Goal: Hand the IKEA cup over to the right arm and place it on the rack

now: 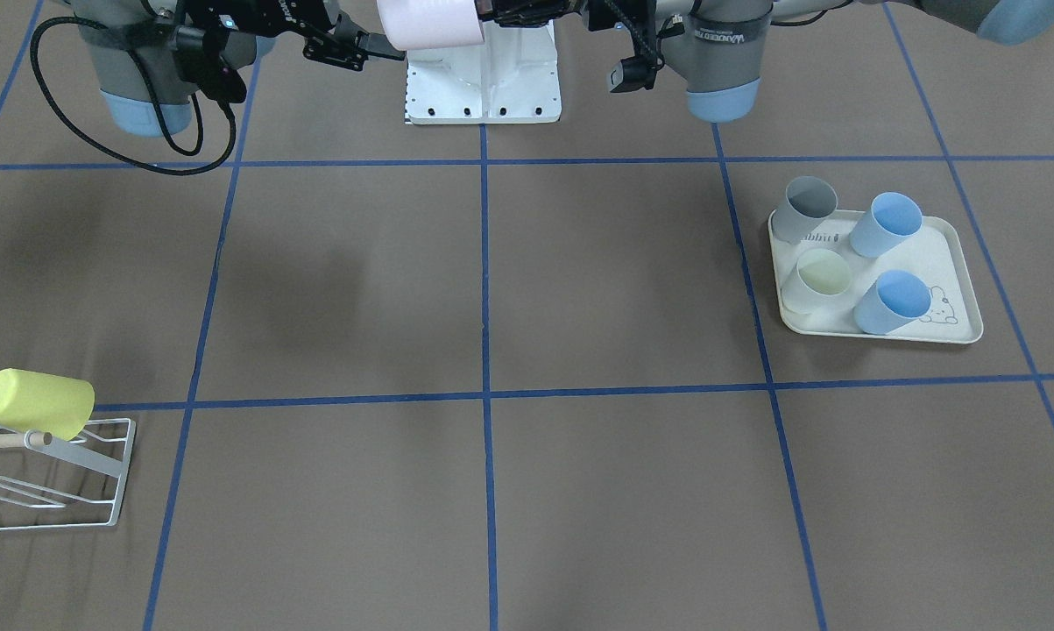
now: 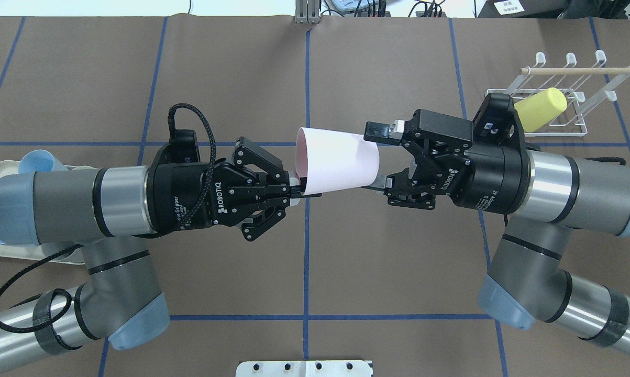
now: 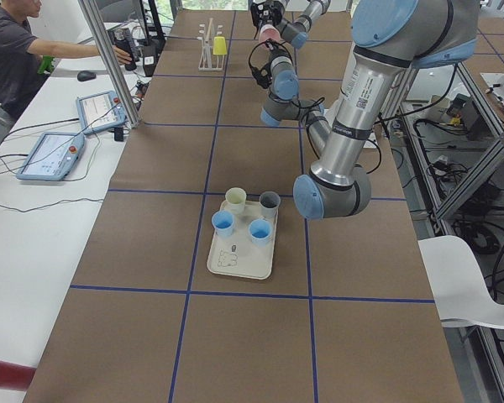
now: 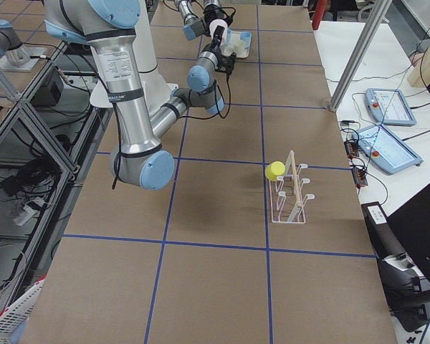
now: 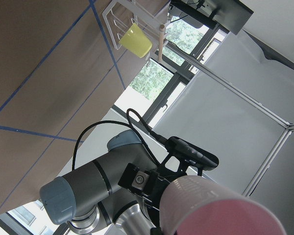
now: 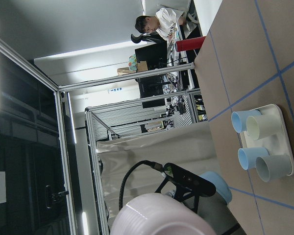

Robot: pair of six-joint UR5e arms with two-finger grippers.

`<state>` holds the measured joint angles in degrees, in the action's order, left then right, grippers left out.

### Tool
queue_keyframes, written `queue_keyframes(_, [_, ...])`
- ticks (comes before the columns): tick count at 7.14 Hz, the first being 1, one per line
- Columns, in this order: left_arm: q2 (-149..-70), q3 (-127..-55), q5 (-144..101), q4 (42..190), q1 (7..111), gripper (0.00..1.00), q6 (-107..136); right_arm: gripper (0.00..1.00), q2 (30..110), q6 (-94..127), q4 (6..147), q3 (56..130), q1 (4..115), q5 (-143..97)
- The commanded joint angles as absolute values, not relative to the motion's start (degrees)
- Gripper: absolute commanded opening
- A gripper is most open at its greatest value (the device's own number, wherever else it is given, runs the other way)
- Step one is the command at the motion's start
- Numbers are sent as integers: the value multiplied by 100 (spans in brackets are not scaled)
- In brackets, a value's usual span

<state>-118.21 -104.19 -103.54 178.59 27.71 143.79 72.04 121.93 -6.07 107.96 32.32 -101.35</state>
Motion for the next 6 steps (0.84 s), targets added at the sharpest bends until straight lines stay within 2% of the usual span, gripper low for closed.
queue_keyframes(1, [-11830, -10424, -10354, 17859, 2751, 0, 14379, 98, 7128, 12190, -606, 10793, 3173, -10064])
queue_keyframes(2, [-11830, -10424, -10354, 17859, 2742, 0, 14379, 95, 7128, 12182, -606, 10784, 3164, -10037])
queue_keyframes(3, [-11830, -10424, -10354, 17859, 2751, 0, 14379, 83, 7128, 12182, -606, 10793, 3155, -10028])
queue_keyframes(4, [-11830, -10424, -10354, 17859, 2742, 0, 14379, 61, 7128, 12173, -606, 10793, 3155, -10028])
queue_keyframes(5, [-11830, -10433, -10354, 17868, 2751, 16, 14370, 42, 7128, 12164, -606, 10793, 3155, -10020])
queue_keyframes(6, [-11830, -10433, -10354, 17868, 2751, 35, 14361, 35, 7128, 12155, -606, 10793, 3155, -10028])
